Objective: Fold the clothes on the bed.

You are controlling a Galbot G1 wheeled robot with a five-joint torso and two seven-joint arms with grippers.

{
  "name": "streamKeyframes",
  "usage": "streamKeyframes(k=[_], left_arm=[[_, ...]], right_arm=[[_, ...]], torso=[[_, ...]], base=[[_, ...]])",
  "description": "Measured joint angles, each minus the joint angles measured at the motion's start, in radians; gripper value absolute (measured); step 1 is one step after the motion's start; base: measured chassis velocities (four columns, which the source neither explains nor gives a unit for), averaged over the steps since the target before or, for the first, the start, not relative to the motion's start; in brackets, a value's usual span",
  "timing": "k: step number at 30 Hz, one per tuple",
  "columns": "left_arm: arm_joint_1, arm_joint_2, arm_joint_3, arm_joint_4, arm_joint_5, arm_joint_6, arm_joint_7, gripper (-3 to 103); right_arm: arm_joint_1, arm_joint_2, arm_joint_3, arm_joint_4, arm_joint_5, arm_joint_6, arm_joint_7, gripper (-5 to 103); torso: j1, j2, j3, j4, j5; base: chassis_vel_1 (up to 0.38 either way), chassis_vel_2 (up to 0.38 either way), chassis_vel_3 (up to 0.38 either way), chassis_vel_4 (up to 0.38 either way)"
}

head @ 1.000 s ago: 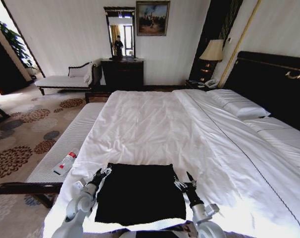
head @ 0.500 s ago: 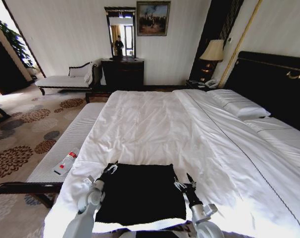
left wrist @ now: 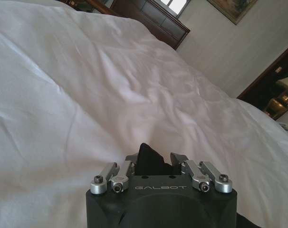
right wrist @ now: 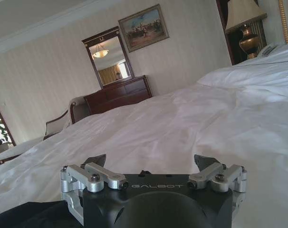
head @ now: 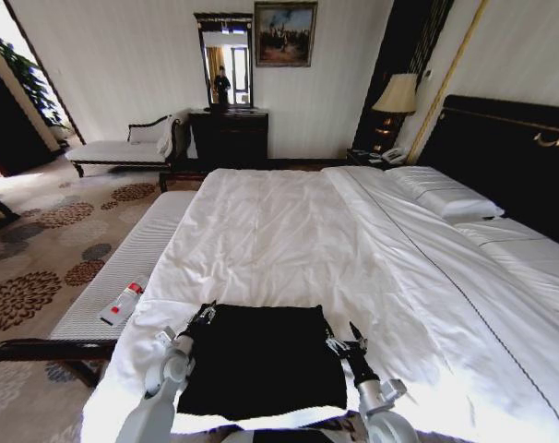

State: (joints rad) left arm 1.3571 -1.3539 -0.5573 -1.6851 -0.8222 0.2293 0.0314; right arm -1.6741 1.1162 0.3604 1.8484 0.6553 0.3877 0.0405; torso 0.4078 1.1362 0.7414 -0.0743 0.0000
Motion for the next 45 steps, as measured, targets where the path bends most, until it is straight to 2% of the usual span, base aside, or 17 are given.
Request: streamKeyframes(k=[2,5,8,10,11,17,22,29,32,35,37,40,41,44,45], left_arm=[[0.003,0.0,-0.001,-0.001,0.0,-0.001,0.0,36],[0.01,0.0,-0.006,-0.002,0.003,-0.004,0.0,20],[0.011,0.0,-0.008,-0.002,0.004,-0.007,0.0,14],[0.013,-0.001,-0.012,-0.004,0.006,-0.009,-0.001,3],[0.015,-0.001,-0.016,-0.007,0.006,-0.011,-0.001,2],[0.02,0.001,-0.034,-0.026,0.004,-0.014,-0.001,1],[0.031,0.02,-0.059,-0.06,0.002,-0.018,-0.006,1],[0.041,0.031,-0.064,-0.073,0.017,-0.02,-0.006,1],[0.04,0.037,-0.074,-0.072,0.01,-0.021,-0.007,1],[0.041,0.038,-0.074,-0.064,0.013,-0.023,-0.008,1],[0.04,0.036,-0.075,-0.063,0.013,-0.023,-0.008,1],[0.039,0.027,-0.076,-0.059,0.015,-0.024,-0.011,1],[0.039,0.027,-0.076,-0.059,0.015,-0.024,-0.011,1],[0.047,0.028,-0.076,-0.058,0.018,-0.027,-0.011,1],[0.047,0.028,-0.076,-0.058,0.018,-0.027,-0.011,1]], right_arm=[[0.001,0.0,0.0,0.0,0.0,0.0,0.001,100],[0.004,-0.002,0.001,-0.001,0.001,0.0,0.005,100],[0.004,-0.002,0.001,-0.001,0.001,0.0,0.005,100],[0.006,-0.001,0.001,-0.003,0.001,0.0,0.006,100],[0.009,-0.001,0.001,-0.004,0.001,0.0,0.006,100],[0.04,-0.007,0.004,-0.019,0.025,0.0,0.006,100],[0.126,-0.032,0.003,-0.052,0.115,-0.03,-0.001,100],[0.186,-0.037,-0.008,-0.096,0.158,-0.047,-0.026,100],[0.219,-0.042,-0.024,-0.153,0.224,-0.072,-0.092,100],[0.259,-0.056,-0.041,-0.224,0.329,-0.109,-0.223,100],[0.268,-0.059,-0.043,-0.241,0.346,-0.117,-0.252,100],[0.325,-0.068,-0.052,-0.347,0.406,-0.166,-0.437,100],[0.325,-0.068,-0.052,-0.347,0.406,-0.166,-0.437,100],[0.386,-0.068,-0.066,-0.431,0.415,-0.218,-0.612,100],[0.386,-0.068,-0.066,-0.431,0.415,-0.218,-0.612,100]], torso=[[0.0,0.0,0.0,0.0,0.0],[0.0,0.0,0.0,0.0,0.0],[0.0,0.0,0.0,0.0,0.0],[0.0,0.0,0.0,0.0,-0.0001],[0.0,0.0,0.0,-0.0001,-0.0001],[0.0,0.0,0.0,-0.0002,-0.0001],[0.0,0.0,0.0,0.0001,-0.0001],[0.0,0.0,0.0,0.0001,-0.0002],[0.0,0.0,0.0,-0.0001,0.0],[0.0,0.0,0.0,-0.0001,0.0001],[0.0,0.0,0.0,0.0001,0.0],[0.0,0.0,0.0,-0.0001,0.0],[0.0,0.0,0.0,-0.0001,0.0],[0.0,0.0,0.0,0.0,0.0002],[0.0,0.0,0.0,0.0,0.0002]], base=[[0.0,0.0,0.0,0.0],[0.0,0.0,0.0,0.0],[0.0,0.0,0.0,0.0],[0.0,0.0,0.0,0.0],[0.0,0.0,0.0,0.0],[0.0,0.0,0.0,0.0],[0.0,0.0,0.0,0.0],[0.0,0.0,0.0,0.0],[0.0,0.0,0.0,0.0],[0.0,0.0,0.0,0.0],[0.0,0.0,0.0,0.0],[0.0,0.0,0.0,0.0],[0.0,0.0,0.0,0.0],[0.0,0.0,0.0,0.0],[0.0,0.0,0.0,0.0]])
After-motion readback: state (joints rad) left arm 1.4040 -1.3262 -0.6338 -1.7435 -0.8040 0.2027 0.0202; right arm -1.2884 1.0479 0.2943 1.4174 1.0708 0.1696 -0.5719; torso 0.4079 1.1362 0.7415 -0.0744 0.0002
